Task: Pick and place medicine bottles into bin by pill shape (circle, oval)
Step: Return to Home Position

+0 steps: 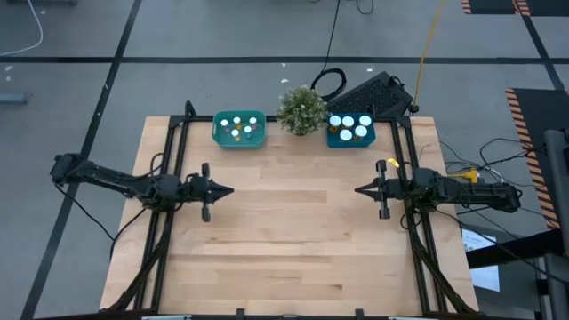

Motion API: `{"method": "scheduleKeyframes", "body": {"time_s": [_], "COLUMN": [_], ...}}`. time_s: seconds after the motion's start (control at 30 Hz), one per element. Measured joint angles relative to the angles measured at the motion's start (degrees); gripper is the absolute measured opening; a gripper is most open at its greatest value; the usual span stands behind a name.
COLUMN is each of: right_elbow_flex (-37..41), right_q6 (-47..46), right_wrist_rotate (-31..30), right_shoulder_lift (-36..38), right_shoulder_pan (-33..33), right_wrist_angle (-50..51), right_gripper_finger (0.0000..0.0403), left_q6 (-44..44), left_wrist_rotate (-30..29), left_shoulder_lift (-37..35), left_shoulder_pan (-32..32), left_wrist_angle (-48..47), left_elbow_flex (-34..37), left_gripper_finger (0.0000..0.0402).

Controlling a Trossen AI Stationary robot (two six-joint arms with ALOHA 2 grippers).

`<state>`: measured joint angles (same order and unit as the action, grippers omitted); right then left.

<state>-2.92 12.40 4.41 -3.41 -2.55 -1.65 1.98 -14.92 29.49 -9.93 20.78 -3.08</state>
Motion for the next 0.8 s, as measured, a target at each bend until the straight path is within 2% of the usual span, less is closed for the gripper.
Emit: {"method": "scheduleKeyframes", "body": {"time_s": [0.3, 0.57, 0.8], "right_elbow_flex": [0.0, 0.0, 0.0], "right_q6": [-0.8, -1.1, -5.9], "right_wrist_rotate": [0.4, 0.5, 0.8], "right_shoulder_lift": [3.4, 3.3, 3.2], "right_shoulder_pan": [0.0, 0.0, 0.0], "right_wrist_angle": [1.1, 1.6, -0.5], "right_gripper_finger": [0.0, 0.0, 0.0], "left_q6": [0.2, -0.1, -0.7], "left_wrist_rotate": [-0.2, -0.6, -0.6], "left_shoulder_lift": [-4.8, -6.8, -9.7], "left_shoulder_pan": [0.0, 0.0, 0.0], "left_wrist_angle": [-5.2, -6.5, -9.9], "left_elbow_flex": [0.5, 0.5, 0.5], "left_gripper_finger": [0.0006, 0.001, 0.0005]}}
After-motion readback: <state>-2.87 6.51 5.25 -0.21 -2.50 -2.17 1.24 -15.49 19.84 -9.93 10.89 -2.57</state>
